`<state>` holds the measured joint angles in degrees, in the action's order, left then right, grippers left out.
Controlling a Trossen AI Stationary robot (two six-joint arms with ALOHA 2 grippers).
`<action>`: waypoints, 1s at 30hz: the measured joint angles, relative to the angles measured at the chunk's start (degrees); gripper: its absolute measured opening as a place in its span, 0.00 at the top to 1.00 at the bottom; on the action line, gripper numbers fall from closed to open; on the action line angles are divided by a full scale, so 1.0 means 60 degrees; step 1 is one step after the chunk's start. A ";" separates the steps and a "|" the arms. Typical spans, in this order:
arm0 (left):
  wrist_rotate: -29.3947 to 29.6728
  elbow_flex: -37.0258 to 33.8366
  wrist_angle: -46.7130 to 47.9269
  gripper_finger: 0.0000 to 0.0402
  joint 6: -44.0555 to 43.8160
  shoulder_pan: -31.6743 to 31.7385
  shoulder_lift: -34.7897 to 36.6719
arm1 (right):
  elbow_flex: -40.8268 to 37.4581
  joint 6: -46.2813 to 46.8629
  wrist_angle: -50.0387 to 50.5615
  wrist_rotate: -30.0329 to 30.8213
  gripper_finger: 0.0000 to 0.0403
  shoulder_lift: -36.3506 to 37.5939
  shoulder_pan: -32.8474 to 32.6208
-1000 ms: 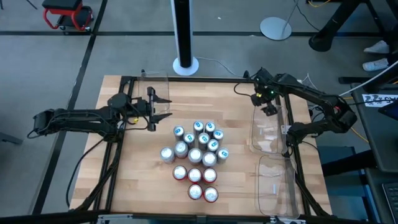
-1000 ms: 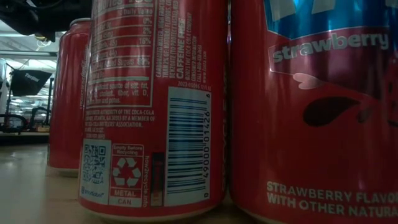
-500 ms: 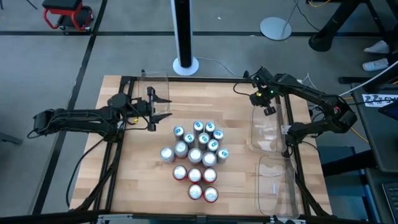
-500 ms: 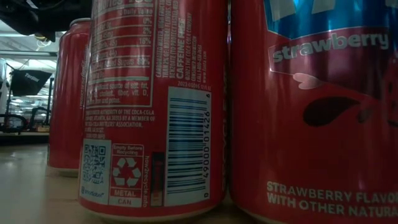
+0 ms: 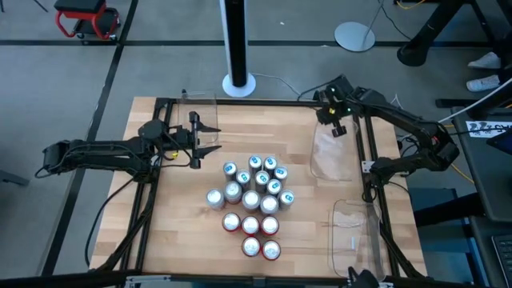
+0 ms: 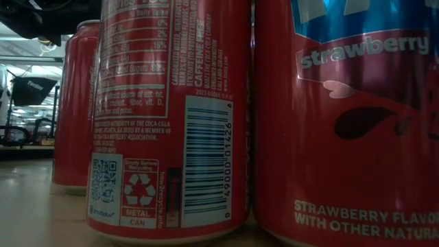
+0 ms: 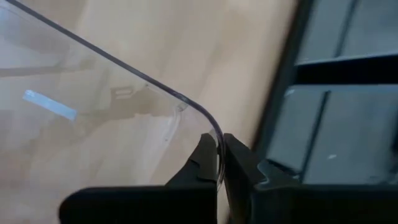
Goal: Sort soda cans
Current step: Put the center transparent bin to the top center of the table
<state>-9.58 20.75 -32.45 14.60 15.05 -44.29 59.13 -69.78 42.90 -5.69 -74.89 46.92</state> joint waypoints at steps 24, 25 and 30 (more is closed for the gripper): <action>-0.0004 0.0004 0.0044 0.42 0.0084 -0.0007 -0.0011 | 0.3954 -0.0159 -0.2014 -0.1010 0.96 -0.4359 -0.0007; -0.0001 0.0004 0.0047 0.42 0.0083 -0.0007 -0.0011 | 0.4139 -0.0160 -0.1987 -0.1009 0.96 -0.4506 -0.0008; -0.0002 0.0004 0.0064 0.42 0.0067 -0.0007 -0.0070 | 0.4829 0.0045 -0.1931 -0.1245 0.96 -0.5130 -0.0011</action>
<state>-9.59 20.78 -32.06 15.00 15.00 -44.71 88.10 -69.51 31.32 -13.16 -105.67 46.85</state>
